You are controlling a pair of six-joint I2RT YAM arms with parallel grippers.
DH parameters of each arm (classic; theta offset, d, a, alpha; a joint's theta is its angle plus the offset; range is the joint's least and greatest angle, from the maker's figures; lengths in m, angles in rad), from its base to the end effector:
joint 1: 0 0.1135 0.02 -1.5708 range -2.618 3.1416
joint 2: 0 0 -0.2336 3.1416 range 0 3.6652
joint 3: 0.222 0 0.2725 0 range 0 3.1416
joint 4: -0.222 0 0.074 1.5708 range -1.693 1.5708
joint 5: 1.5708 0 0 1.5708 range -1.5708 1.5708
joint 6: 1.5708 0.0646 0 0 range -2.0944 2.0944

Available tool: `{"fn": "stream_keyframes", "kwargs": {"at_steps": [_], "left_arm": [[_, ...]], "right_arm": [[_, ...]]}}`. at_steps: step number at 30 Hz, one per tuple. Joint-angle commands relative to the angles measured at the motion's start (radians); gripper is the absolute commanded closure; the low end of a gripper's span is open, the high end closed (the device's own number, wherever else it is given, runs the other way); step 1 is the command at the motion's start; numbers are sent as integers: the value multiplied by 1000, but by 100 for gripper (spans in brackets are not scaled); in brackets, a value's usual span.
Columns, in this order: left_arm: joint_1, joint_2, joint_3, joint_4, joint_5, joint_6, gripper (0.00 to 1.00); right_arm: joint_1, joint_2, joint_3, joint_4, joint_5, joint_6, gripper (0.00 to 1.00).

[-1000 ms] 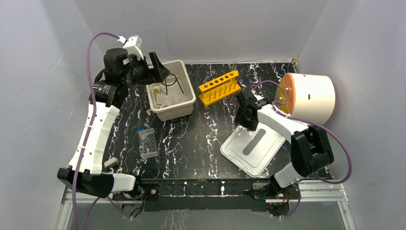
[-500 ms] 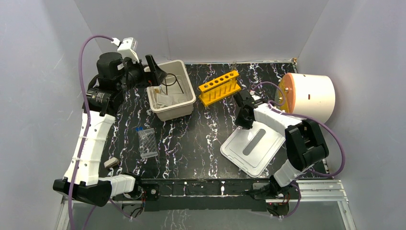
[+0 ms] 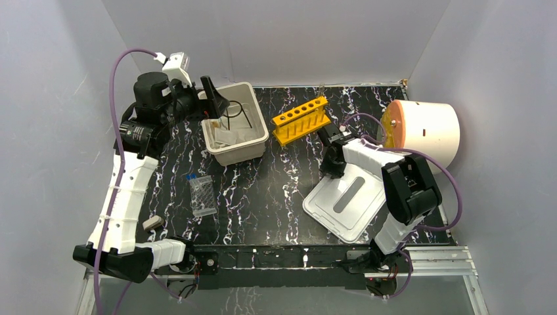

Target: Organize the chemistry lab equipment

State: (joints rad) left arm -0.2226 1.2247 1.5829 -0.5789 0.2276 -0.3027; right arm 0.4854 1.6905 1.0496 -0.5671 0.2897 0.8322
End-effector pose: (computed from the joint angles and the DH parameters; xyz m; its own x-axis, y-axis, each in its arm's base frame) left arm 0.2916 -0.0810 0.4527 -0.3319 -0.2226 -0.9167 0.3466 0.8750 -0.3380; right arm 0.3138 0.1447 0.1075 -0.8210 0.3681 -0.4364 0.3708 0.9250 0.0826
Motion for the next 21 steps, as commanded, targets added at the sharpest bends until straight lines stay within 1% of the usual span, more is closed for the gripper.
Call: {"fn": "stream_keyframes", "kwargs": {"at_steps": [1, 6, 11, 13, 16, 18, 21], "left_arm": [[-1, -23, -3, 5, 20, 18, 11], [-1, -27, -21, 11, 22, 9, 11], [-1, -19, -43, 30, 77, -3, 10], [-1, -16, -62, 42, 95, -19, 10], [-12, -3, -82, 66, 133, -57, 10], [-57, 19, -83, 78, 155, -78, 11], [-103, 45, -96, 95, 177, -100, 11]], "right_arm": [[-4, 25, 47, 14, 17, -4, 59], [-3, 57, 57, 22, 5, -2, 64], [-3, 75, 68, 46, -40, -10, 80], [-2, 64, 74, 56, -60, -15, 83], [-3, 22, 85, 77, -95, -28, 87], [-3, -46, 75, 130, -140, -47, 89], [-2, -127, 58, 193, -166, -68, 90]]}}
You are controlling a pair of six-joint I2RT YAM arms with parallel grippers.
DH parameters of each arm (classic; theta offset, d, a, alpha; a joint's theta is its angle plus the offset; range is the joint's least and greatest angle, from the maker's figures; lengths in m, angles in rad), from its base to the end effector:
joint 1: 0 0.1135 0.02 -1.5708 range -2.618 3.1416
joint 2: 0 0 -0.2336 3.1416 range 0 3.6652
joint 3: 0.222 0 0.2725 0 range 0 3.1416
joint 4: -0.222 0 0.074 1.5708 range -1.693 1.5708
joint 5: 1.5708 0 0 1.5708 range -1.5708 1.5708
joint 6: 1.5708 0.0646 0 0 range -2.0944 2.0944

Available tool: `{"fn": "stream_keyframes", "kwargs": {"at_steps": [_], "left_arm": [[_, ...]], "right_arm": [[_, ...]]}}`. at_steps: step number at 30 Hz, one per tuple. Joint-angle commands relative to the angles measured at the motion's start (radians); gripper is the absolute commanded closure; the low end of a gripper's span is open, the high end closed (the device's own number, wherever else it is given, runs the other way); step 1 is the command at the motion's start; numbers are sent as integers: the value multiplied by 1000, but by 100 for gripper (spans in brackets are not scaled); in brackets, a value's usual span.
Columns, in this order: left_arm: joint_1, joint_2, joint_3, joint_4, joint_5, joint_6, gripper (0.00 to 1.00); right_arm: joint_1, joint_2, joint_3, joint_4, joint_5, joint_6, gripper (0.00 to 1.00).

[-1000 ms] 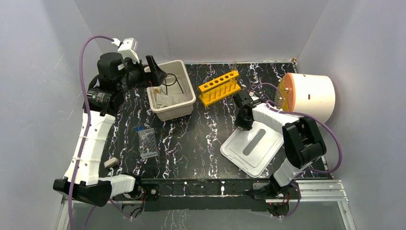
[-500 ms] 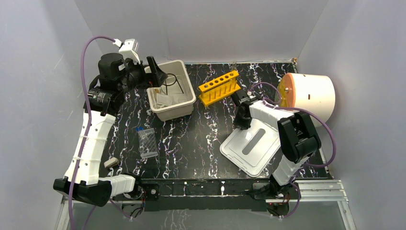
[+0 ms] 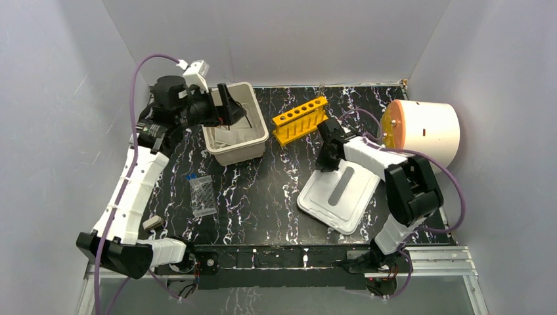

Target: Organize the chemistry lab equipment

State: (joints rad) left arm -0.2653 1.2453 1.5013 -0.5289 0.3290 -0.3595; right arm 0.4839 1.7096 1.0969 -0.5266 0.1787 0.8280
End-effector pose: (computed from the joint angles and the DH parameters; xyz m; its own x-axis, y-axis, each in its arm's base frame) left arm 0.3008 -0.1034 0.4238 -0.4364 -0.2264 -0.8708 0.4218 0.8034 -0.4203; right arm 0.3256 0.1582 0.1161 -0.8326 0.3813 -0.4018 0.3271 0.9238 0.1989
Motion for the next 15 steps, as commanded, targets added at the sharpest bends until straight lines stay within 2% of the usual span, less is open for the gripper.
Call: {"fn": "stream_keyframes", "kwargs": {"at_steps": [1, 7, 15], "left_arm": [[-73, 32, -28, 52, 84, -53, 11], [-148, 56, -136, 153, 118, -144, 11], [-250, 143, -256, 321, 209, -273, 11]], "right_arm": [[-1, -172, 7, 163, -55, -68, 91], [-1, -283, -5, 208, -83, -115, 92], [-7, -375, -34, 250, -107, -67, 93]]}}
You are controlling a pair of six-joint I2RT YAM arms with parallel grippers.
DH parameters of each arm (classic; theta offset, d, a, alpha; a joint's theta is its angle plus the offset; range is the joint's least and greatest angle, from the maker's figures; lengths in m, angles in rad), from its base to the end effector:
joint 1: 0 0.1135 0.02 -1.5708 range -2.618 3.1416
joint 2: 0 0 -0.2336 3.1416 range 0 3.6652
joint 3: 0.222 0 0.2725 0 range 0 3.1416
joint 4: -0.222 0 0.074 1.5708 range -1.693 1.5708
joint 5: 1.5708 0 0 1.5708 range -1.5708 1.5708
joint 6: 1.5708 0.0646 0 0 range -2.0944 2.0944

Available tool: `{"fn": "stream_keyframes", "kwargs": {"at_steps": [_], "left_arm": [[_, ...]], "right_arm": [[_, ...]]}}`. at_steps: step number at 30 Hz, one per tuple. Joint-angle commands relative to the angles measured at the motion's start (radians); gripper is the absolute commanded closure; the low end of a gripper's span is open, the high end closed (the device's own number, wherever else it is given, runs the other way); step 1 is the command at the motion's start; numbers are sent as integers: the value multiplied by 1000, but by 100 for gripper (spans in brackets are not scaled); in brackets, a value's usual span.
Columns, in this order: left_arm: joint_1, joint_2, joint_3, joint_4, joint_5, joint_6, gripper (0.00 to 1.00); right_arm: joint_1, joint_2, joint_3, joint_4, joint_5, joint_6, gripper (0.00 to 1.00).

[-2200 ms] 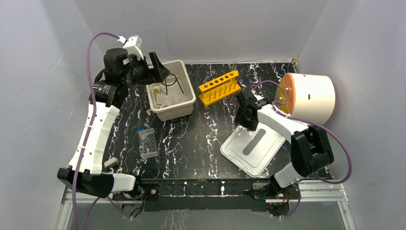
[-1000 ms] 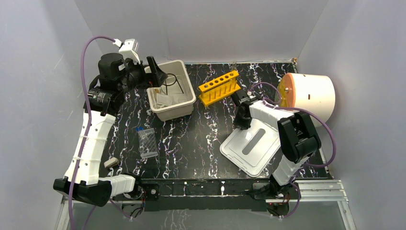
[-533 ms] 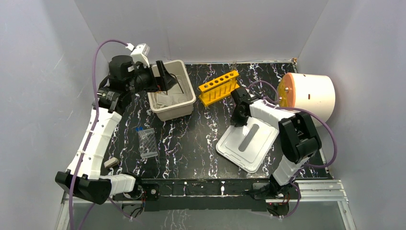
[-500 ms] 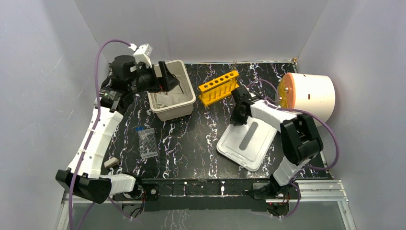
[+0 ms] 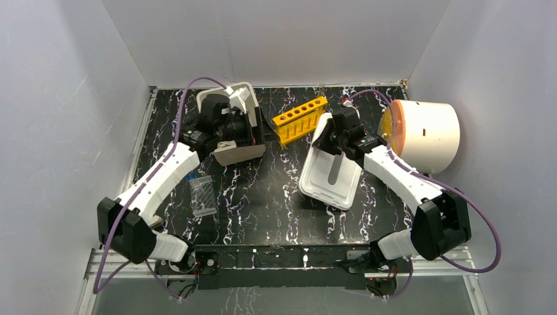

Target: Organize the chemistry lab equipment

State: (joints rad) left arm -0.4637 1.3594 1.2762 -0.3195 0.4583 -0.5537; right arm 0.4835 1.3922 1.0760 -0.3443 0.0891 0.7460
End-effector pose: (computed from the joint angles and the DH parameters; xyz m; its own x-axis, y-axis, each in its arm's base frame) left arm 0.3112 -0.1876 0.3279 -0.7005 -0.1769 -0.6914 0.4665 0.6196 -0.6313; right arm 0.3206 0.1618 0.2329 -0.6710 0.4112 -0.6170 0.0743 0.8652 0.4959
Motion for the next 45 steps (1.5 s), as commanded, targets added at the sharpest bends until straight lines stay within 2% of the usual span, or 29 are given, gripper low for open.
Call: {"fn": "stream_keyframes", "kwargs": {"at_steps": [1, 7, 13, 19, 23, 26, 31, 33, 35, 40, 45], "left_arm": [[-67, 41, -38, 123, 83, -93, 11], [-135, 114, -65, 187, 108, -107, 11], [-186, 208, -59, 223, 181, -112, 19], [-231, 288, -46, 237, 166, -112, 27], [-243, 320, -28, 257, 211, -115, 41], [-245, 331, -27, 260, 217, -125, 61], [-245, 325, -35, 264, 206, -133, 79], [-245, 325, -31, 260, 201, -126, 91], [-245, 320, -19, 245, 185, -115, 100], [-244, 293, 44, 163, 158, -68, 100], [-239, 249, 134, 90, 164, -62, 100]], "right_arm": [[-8, -65, -18, 69, -18, 25, 93], [-11, -83, -18, 79, -58, 58, 93], [-15, -92, -18, 99, -136, 67, 93], [-19, -98, -14, 109, -181, 76, 93], [-23, -102, -15, 112, -204, 79, 93], [-23, -109, -25, 117, -217, 91, 93], [-28, -124, -43, 130, -233, 106, 93], [-29, -129, -46, 129, -234, 106, 92], [-33, -132, -46, 122, -231, 103, 85], [-46, -176, -44, 107, -209, 75, 51], [-61, -243, -22, 103, -190, 12, 36]]}}
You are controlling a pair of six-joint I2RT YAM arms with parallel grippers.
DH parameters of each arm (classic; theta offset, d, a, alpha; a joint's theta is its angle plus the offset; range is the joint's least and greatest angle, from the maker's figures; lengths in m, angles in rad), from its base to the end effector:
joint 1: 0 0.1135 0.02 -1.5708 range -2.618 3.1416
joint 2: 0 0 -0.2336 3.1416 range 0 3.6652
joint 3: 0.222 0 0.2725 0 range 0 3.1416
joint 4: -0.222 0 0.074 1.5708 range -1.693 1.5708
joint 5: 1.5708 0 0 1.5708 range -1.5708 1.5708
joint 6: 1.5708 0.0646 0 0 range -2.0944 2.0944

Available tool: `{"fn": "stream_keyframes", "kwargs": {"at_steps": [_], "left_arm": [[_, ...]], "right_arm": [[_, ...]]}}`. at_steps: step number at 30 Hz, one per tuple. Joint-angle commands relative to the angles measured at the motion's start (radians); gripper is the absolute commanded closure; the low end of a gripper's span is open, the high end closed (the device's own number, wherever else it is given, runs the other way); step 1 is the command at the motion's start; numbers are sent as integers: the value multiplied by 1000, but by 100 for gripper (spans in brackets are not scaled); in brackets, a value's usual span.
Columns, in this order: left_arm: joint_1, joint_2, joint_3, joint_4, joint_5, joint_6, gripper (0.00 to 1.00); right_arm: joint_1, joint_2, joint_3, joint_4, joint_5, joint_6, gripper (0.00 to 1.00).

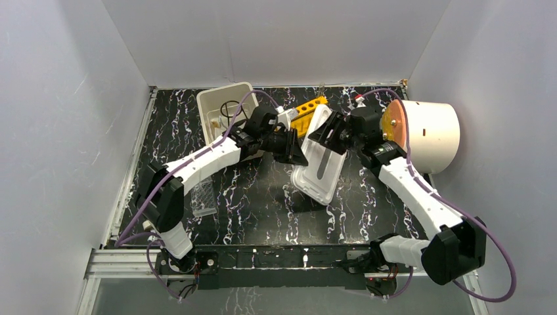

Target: Organize the chemistry lab equipment

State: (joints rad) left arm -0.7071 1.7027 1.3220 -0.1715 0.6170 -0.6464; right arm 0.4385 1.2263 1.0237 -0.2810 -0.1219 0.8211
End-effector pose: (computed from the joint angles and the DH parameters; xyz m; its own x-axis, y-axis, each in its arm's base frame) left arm 0.3008 -0.3062 0.2356 -0.8630 0.0913 -0.4968 0.4817 0.4448 -0.7551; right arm 0.3007 0.1497 0.2744 -0.6666 0.4898 -0.5619 -0.0455 0.7257 0.6865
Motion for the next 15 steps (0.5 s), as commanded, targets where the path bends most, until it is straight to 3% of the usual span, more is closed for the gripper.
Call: {"fn": "stream_keyframes", "kwargs": {"at_steps": [1, 11, 15], "left_arm": [[8, -105, 100, -60, 7, 27, 100], [143, -208, 219, -66, 78, 8, 100], [253, -249, 242, -94, 76, -19, 100]], "right_arm": [[-18, -89, 40, 39, 23, -75, 34], [-23, -204, 98, 68, 112, -146, 29], [-23, -226, 93, 89, 117, -152, 29]]}}
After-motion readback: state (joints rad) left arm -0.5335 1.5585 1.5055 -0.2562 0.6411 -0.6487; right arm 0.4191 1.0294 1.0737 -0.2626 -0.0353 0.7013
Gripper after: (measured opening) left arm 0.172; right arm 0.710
